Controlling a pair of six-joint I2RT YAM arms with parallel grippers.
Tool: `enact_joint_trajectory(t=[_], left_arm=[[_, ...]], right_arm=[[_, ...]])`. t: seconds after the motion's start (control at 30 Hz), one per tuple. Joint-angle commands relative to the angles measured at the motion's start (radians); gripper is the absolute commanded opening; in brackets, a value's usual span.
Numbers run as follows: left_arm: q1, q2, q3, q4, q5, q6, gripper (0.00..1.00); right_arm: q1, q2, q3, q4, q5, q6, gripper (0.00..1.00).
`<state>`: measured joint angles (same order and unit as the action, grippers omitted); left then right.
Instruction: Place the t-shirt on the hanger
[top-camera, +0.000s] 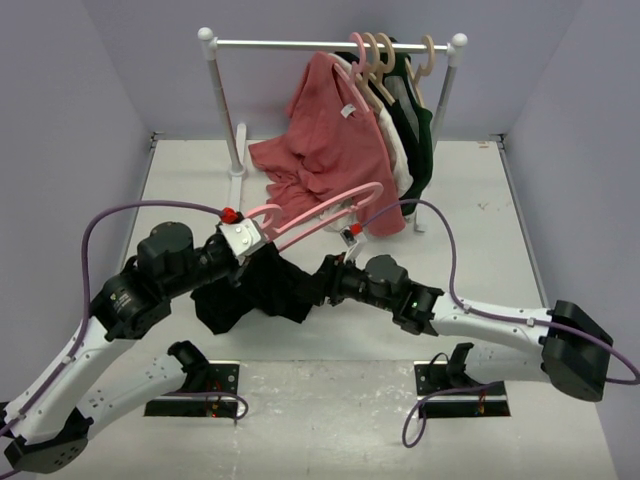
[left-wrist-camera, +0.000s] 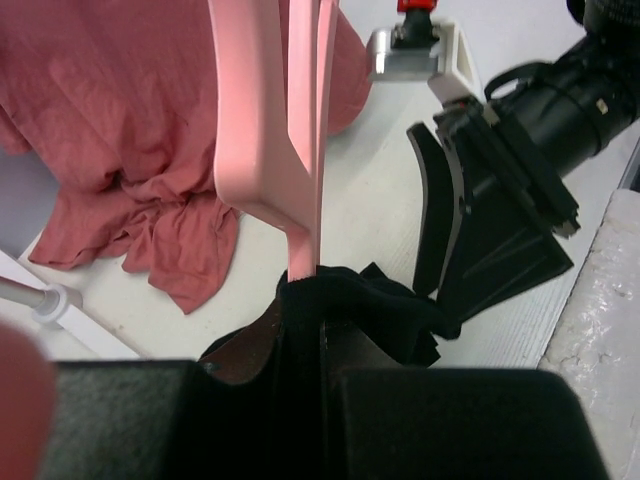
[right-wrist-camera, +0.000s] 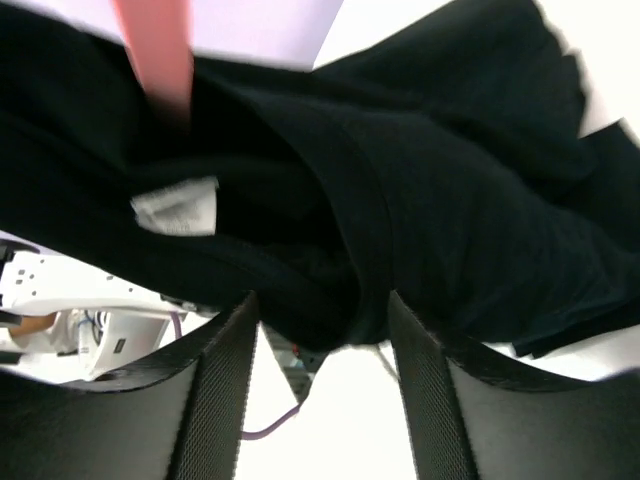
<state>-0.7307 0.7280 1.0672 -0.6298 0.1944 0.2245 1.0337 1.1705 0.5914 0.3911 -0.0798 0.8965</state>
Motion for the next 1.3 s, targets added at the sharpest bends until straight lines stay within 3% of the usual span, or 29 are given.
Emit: enact_joint_trajectory(t=[0.0,0.17,0.4,0.6,0.63,0.7,0.73,0.87,1.0,1.1,1.27], left_arm=[[0.002,-0.014,0.012,0.107,0.012,-0.048,0.00],[0.002,-0.034,0.005,0.136,0.042,-0.079,0.00],[0.002,-0.058,0.003,0.106,0.067,-0.080,0.00],[0.002,-0.084,-0.017,0.099,0.070,-0.074,0.00],[0.002,-0.088,-0.019,0.100,0.075,-0.075,0.00],[0.002,-0.093,-0.028,0.111,0.084,-0.083,0.00],[0.002,-0.096,-0.031,0.111,0.086,-0.086,0.00],[0.002,-0.107,-0.033,0.120,0.088,-0.099,0.00],[0.002,-0.111,-0.021,0.078,0.115,-0.087,0.00],[0.002,-0.117,-0.043,0.051,0.162,-0.067,0.00],[0.002,-0.105,-0.080,0.046,0.147,-0.052,0.00]], right_arm=[[0.049,0.050,0.026,0.081,0.089,0.053,0.53],[0.059,0.137,0.033,0.155,0.130,0.073,0.37],[0.053,0.125,0.070,0.104,0.281,0.020,0.39],[0.048,0.092,0.083,0.089,0.293,-0.019,0.37],[0.048,0.093,0.084,0.088,0.294,-0.024,0.32],[0.046,0.101,0.091,0.087,0.302,-0.034,0.03],[0.043,0.104,0.091,0.087,0.302,-0.037,0.00],[-0.016,0.109,0.072,0.087,0.295,-0.047,0.00],[-0.143,-0.031,-0.019,0.078,0.313,-0.037,0.00],[-0.269,-0.172,0.020,-0.087,0.330,-0.107,0.00],[-0.374,-0.360,0.151,-0.304,0.420,-0.204,0.00]])
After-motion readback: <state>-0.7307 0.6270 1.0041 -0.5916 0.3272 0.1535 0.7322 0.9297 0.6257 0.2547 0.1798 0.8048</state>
